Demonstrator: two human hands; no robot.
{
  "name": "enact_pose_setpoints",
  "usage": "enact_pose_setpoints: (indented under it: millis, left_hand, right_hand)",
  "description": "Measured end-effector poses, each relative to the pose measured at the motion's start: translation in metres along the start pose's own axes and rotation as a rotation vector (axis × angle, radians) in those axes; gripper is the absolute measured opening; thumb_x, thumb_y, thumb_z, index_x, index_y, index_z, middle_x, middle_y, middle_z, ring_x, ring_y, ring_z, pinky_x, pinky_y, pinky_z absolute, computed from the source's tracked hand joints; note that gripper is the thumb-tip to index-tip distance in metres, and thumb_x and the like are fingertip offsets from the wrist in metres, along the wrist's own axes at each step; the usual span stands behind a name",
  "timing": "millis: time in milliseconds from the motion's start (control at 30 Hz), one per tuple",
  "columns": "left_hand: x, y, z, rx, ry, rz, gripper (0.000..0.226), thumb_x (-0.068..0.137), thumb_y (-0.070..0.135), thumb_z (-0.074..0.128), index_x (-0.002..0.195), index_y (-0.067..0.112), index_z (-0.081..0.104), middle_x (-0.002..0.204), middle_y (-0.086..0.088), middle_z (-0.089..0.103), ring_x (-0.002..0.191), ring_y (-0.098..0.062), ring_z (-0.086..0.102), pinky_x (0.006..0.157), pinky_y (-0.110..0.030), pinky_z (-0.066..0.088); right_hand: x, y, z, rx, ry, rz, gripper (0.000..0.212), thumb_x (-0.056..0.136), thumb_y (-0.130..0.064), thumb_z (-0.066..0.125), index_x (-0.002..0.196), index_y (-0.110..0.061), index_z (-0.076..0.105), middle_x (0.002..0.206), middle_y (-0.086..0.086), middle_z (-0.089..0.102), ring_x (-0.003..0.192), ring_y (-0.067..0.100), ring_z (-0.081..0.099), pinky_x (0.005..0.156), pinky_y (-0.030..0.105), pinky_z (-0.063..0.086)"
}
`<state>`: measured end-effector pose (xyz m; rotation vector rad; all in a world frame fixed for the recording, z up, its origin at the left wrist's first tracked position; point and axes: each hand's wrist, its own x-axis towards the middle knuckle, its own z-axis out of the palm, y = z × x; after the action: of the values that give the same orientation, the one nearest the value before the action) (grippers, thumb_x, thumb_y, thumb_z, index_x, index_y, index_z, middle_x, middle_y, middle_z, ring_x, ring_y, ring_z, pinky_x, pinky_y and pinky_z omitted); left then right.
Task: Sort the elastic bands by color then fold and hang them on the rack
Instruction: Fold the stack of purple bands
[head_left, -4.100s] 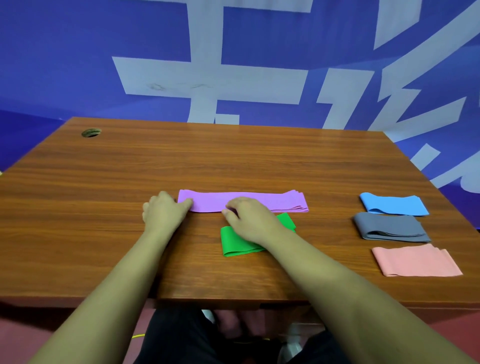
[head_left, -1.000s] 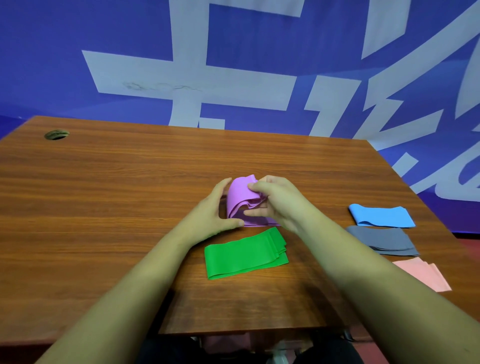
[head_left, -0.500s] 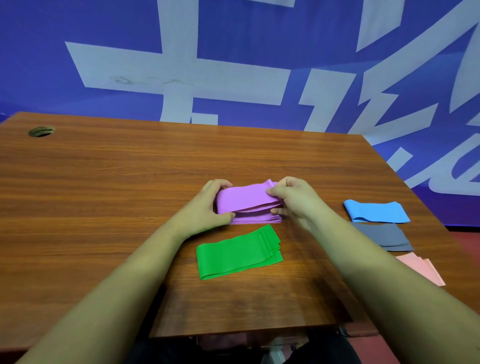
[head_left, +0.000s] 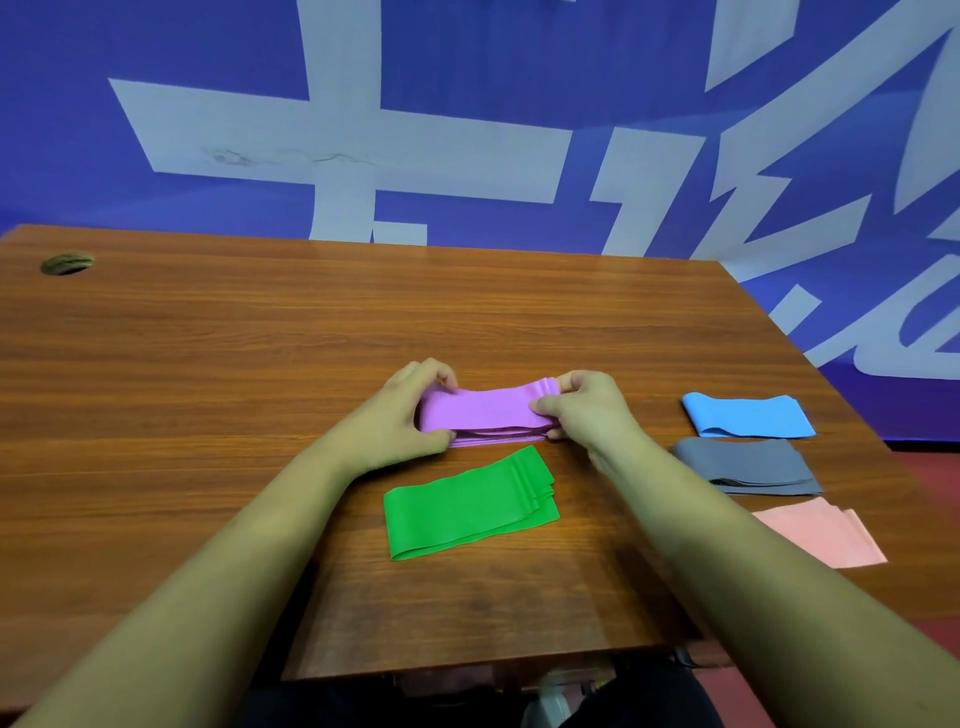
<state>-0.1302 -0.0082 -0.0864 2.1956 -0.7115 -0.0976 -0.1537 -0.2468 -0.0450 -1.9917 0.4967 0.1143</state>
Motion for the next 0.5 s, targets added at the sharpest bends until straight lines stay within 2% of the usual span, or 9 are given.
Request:
enact_pose_setpoints:
  millis: [133, 233, 300, 400, 500]
  left_hand:
    - [-0.006, -0.008, -0.001, 0.066, 0.022, -0.020, 0.038, 0.078, 0.027, 0.075, 0.108, 0.037, 0.054, 0.106, 0.011, 0.049, 0.101, 0.001, 0.047, 0.085, -0.021, 0.037]
    - [-0.009, -0.007, 0.000, 0.083, 0.041, -0.019, 0.037, 0.080, 0.038, 0.075, 0.112, 0.040, 0.056, 0.111, 0.009, 0.051, 0.104, -0.004, 0.049, 0.090, -0.022, 0.040]
    - [-0.011, -0.009, 0.002, 0.106, 0.047, 0.004, 0.036, 0.080, 0.044, 0.074, 0.112, 0.041, 0.058, 0.114, 0.009, 0.050, 0.108, -0.005, 0.050, 0.096, -0.024, 0.041]
    - [-0.016, -0.012, 0.004, 0.205, 0.064, -0.020, 0.043, 0.077, 0.066, 0.060, 0.112, 0.041, 0.063, 0.116, 0.013, 0.044, 0.115, -0.006, 0.044, 0.106, -0.031, 0.036]
    - [-0.022, -0.007, 0.002, 0.264, 0.116, -0.078, 0.040, 0.084, 0.062, 0.047, 0.113, 0.043, 0.067, 0.115, 0.009, 0.041, 0.114, -0.009, 0.038, 0.107, -0.034, 0.033]
  right_hand:
    - [0.004, 0.009, 0.008, -0.215, 0.065, -0.097, 0.023, 0.079, -0.023, 0.080, 0.095, -0.015, 0.065, 0.091, 0.001, 0.070, 0.087, 0.019, 0.067, 0.078, 0.040, 0.055]
    - [-0.002, 0.017, 0.009, -0.276, 0.104, -0.266, 0.040, 0.082, -0.023, 0.077, 0.110, -0.029, 0.051, 0.089, -0.002, 0.067, 0.082, 0.015, 0.063, 0.070, 0.035, 0.052]
    - [-0.005, 0.023, 0.009, -0.336, 0.103, -0.384, 0.030, 0.086, -0.022, 0.072, 0.105, -0.030, 0.051, 0.086, -0.003, 0.064, 0.078, 0.014, 0.060, 0.065, 0.031, 0.045]
    - [-0.006, 0.030, 0.010, -0.434, 0.100, -0.454, 0.010, 0.091, -0.027, 0.065, 0.101, -0.027, 0.063, 0.099, 0.000, 0.059, 0.090, 0.015, 0.056, 0.075, 0.026, 0.036]
    - [-0.006, 0.032, 0.012, -0.399, 0.096, -0.412, 0.012, 0.092, -0.029, 0.062, 0.102, -0.027, 0.068, 0.105, 0.003, 0.055, 0.093, 0.015, 0.053, 0.079, 0.025, 0.035]
